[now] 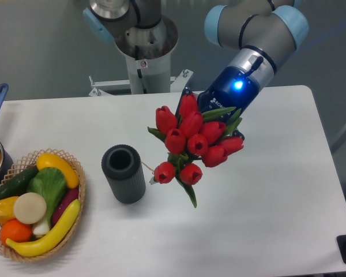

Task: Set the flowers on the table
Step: 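Rotate the gripper holding the red tulips upright over the table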

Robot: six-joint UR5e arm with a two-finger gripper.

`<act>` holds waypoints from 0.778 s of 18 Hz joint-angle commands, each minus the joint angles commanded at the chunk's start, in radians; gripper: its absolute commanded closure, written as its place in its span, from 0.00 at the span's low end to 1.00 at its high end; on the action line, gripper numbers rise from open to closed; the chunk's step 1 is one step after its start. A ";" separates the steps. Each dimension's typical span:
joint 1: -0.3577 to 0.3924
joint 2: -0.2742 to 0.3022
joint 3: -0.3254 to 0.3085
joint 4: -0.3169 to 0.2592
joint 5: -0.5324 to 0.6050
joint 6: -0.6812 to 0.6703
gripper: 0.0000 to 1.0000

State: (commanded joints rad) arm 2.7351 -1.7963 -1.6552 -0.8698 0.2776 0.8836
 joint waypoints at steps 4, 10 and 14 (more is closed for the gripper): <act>-0.002 0.000 0.000 0.000 0.000 -0.003 0.55; 0.006 0.028 -0.015 -0.002 0.069 -0.002 0.55; 0.002 0.061 -0.018 -0.002 0.233 0.000 0.55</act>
State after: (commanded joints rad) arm 2.7367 -1.7351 -1.6736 -0.8713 0.5107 0.8836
